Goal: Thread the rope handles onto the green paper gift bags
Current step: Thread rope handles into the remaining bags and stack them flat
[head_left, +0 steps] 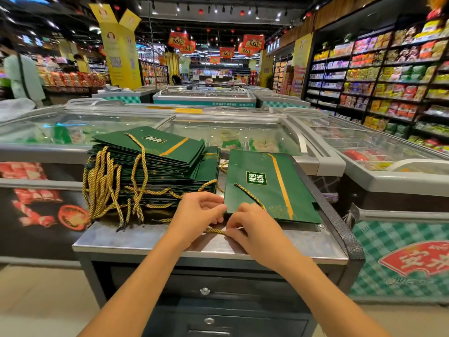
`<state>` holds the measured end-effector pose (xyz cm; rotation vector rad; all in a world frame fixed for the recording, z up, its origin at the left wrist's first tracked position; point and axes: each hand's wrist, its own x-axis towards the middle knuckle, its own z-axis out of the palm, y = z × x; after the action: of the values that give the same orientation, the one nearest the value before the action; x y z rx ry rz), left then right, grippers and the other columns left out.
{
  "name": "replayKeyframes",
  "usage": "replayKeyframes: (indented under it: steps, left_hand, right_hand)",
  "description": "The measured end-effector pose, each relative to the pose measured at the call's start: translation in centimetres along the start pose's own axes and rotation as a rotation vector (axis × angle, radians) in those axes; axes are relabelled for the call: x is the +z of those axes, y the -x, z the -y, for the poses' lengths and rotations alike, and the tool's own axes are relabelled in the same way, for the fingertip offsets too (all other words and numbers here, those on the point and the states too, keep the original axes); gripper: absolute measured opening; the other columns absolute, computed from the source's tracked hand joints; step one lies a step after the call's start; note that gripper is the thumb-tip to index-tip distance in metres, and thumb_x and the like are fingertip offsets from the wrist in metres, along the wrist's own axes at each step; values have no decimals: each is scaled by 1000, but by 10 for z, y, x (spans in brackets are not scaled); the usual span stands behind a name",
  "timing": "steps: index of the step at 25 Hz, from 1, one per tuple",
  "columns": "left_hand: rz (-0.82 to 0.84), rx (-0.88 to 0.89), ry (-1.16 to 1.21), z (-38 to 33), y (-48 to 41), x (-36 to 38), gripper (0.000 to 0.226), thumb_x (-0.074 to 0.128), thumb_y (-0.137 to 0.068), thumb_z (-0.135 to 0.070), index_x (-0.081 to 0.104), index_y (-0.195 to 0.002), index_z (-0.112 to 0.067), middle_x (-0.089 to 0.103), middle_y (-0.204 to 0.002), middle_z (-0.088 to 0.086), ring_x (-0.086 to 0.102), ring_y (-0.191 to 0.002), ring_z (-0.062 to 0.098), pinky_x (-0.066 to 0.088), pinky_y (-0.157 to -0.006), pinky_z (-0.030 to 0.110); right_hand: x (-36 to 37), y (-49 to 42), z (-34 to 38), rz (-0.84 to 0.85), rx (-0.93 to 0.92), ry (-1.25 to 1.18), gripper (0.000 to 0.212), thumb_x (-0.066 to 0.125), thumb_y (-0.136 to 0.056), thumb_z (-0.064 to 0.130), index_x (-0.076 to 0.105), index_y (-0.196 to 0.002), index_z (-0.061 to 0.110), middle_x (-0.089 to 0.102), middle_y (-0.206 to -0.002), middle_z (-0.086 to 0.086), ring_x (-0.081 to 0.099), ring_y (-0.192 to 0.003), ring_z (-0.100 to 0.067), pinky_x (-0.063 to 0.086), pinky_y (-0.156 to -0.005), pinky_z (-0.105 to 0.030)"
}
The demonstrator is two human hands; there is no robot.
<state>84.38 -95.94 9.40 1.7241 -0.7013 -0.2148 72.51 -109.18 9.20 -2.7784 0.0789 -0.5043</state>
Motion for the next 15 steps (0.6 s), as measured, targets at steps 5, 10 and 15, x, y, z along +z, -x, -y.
replayKeyframes:
  steps: [5,10,15]
  left_hand:
    - [30,-7,-31,0,0,0,27,78,-86,-12,73,-113,-14,77,-81,2,70,-64,12,59,-66,24]
    - [145,-35,-51,-10,19,-3,34,77,-87,-12,67,-119,-17,76,-84,6,63,-59,17,55,-56,25]
    - [204,24,-183,-10,47,-7,37,78,-85,-27,66,-120,-28,76,-83,-5,57,-59,6,56,-65,27]
  right_hand:
    - [-30,14,-20,-113,103,-399,8,59,-99,16,56,-97,23,72,-79,2,57,-63,-16,49,-62,-35]
    - [-67,20,-37,-207,175,-558,9,71,-95,25,76,-102,22,69,-77,-12,54,-63,-17,44,-61,-31]
    - [-72,6,-42,-238,251,-562,19,71,-95,32,75,-86,15,51,-58,-9,40,-48,-8,32,-50,-17]
